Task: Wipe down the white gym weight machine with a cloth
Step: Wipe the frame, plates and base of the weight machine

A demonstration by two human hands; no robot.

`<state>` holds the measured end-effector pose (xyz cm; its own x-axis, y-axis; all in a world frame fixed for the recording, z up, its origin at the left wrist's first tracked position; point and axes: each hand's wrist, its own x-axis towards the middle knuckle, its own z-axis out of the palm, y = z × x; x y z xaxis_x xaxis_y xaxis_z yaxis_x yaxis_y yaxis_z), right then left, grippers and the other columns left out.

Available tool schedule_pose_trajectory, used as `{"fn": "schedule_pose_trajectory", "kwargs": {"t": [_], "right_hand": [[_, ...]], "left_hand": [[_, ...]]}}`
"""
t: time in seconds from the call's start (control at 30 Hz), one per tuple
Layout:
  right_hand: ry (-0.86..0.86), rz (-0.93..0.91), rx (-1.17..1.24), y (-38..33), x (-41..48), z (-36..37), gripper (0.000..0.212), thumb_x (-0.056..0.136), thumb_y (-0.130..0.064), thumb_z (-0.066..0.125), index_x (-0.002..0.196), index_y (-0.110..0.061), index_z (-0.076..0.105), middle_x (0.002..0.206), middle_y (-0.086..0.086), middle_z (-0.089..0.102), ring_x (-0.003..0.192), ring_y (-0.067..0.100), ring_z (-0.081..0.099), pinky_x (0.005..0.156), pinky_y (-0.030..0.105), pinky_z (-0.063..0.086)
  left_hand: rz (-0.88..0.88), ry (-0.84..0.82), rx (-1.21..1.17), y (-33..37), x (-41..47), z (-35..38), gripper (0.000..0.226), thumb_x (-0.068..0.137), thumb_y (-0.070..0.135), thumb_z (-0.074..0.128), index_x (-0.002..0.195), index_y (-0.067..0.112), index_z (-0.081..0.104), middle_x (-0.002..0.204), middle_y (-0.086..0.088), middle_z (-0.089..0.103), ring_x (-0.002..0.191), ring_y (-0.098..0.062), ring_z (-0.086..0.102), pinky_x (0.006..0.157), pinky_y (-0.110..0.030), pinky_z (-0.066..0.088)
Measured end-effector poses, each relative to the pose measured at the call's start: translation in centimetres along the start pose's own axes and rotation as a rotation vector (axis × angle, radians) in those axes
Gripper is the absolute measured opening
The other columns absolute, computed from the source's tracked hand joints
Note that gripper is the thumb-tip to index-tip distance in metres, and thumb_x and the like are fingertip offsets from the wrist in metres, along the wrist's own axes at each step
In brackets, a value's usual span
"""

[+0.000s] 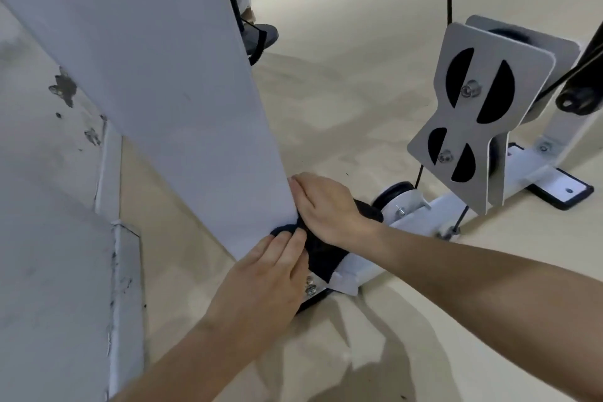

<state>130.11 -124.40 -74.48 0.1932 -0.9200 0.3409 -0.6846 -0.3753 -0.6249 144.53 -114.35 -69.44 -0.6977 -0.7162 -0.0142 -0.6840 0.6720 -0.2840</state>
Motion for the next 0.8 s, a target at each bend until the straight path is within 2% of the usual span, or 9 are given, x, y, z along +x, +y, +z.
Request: {"fn": "schedule_pose_trajectory", "kwargs": {"t": [0.1,0.2,0.3,0.4,0.5,0.6,0.67,0.73,0.8], "right_hand": [[0.158,-0.075,0.123,2.8,-1.7,0.8,0.040,0.098,-0.037,0.025,0.078,-0.015,0.052,0.073,-0.004,0.052,0.067,0.014,0.048,0.061,0.030,0.036],[0.367,0.283,0.453,3.9,-2.6,2.8,0.036,0.098,-0.035,0.030,0.068,-0.018,0.042,0.065,-0.005,0.043,0.058,0.006,0.040,0.057,0.024,0.034],[0.379,0.710,0.910,4.4,-3.7,5.1,0.034,0.102,-0.024,0.041,0.073,-0.020,0.058,0.069,-0.002,0.057,0.059,-0.001,0.054,0.063,0.017,0.044],[0.419,0.814,1.215,5.4,-4.8,5.9,0.031,0.103,-0.027,0.039,0.083,-0.019,0.061,0.065,-0.006,0.066,0.060,0.004,0.061,0.059,0.017,0.050],[0.271,0.667,0.971,4.6,-6.9,6.7,0.025,0.104,-0.032,0.038,0.100,-0.033,0.063,0.083,-0.026,0.068,0.080,-0.009,0.063,0.075,0.010,0.046],[0.240,0.389,0.667,5.0,-10.9,8.0,0.028,0.099,-0.034,0.045,0.105,-0.018,0.068,0.101,0.003,0.068,0.103,0.016,0.063,0.087,0.025,0.050],[0.043,0.106,0.106,6.6,-13.3,8.0,0.021,0.089,-0.018,0.055,0.109,-0.016,0.059,0.100,0.006,0.064,0.099,0.023,0.061,0.080,0.023,0.048],[-0.027,0.043,-0.011,7.3,-13.5,7.1,0.040,0.069,-0.009,0.064,0.108,-0.013,0.058,0.095,0.003,0.066,0.090,0.021,0.058,0.076,0.020,0.044],[-0.087,-0.076,-0.110,7.4,-14.3,5.8,0.030,0.067,-0.012,0.056,0.096,-0.010,0.064,0.088,0.004,0.065,0.085,0.024,0.051,0.078,0.026,0.043]], "left_hand": [[-0.020,-0.006,-0.041,-0.1,-0.2,0.3,0.054,0.074,0.012,0.030,0.107,0.004,0.072,0.119,-0.015,0.066,0.104,-0.026,0.065,0.093,-0.034,0.051],[-0.031,0.025,-0.042,0.5,0.7,1.0,0.056,0.075,0.012,0.027,0.108,0.004,0.072,0.120,-0.015,0.065,0.111,-0.025,0.056,0.098,-0.032,0.039],[-0.034,0.025,-0.127,1.5,1.9,2.1,0.047,0.071,0.013,0.041,0.105,0.008,0.073,0.119,-0.011,0.065,0.110,-0.019,0.052,0.088,-0.026,0.050],[-0.109,-0.028,-0.246,2.7,3.0,3.4,0.047,0.055,0.011,0.071,0.102,0.009,0.073,0.117,-0.011,0.065,0.106,-0.020,0.059,0.076,-0.023,0.056],[-0.170,-0.014,-0.242,3.3,3.5,4.5,0.050,0.060,0.008,0.071,0.109,0.006,0.068,0.118,-0.014,0.060,0.102,-0.026,0.060,0.074,-0.030,0.058],[-0.191,0.039,-0.194,3.5,3.7,4.9,0.050,0.068,0.011,0.060,0.117,0.002,0.066,0.121,-0.019,0.061,0.111,-0.029,0.047,0.082,-0.036,0.058],[-0.148,0.068,-0.128,3.7,3.4,5.1,0.051,0.072,0.009,0.048,0.119,-0.003,0.064,0.120,-0.022,0.060,0.112,-0.032,0.044,0.088,-0.039,0.056],[-0.112,0.062,-0.139,3.9,2.9,5.6,0.052,0.068,0.005,0.052,0.118,-0.003,0.064,0.113,-0.018,0.060,0.103,-0.031,0.052,0.082,-0.034,0.057],[-0.172,-0.044,-0.274,4.6,2.4,6.2,0.058,0.064,0.005,0.064,0.122,0.004,0.062,0.109,-0.008,0.058,0.096,-0.025,0.056,0.071,-0.030,0.057]]}}
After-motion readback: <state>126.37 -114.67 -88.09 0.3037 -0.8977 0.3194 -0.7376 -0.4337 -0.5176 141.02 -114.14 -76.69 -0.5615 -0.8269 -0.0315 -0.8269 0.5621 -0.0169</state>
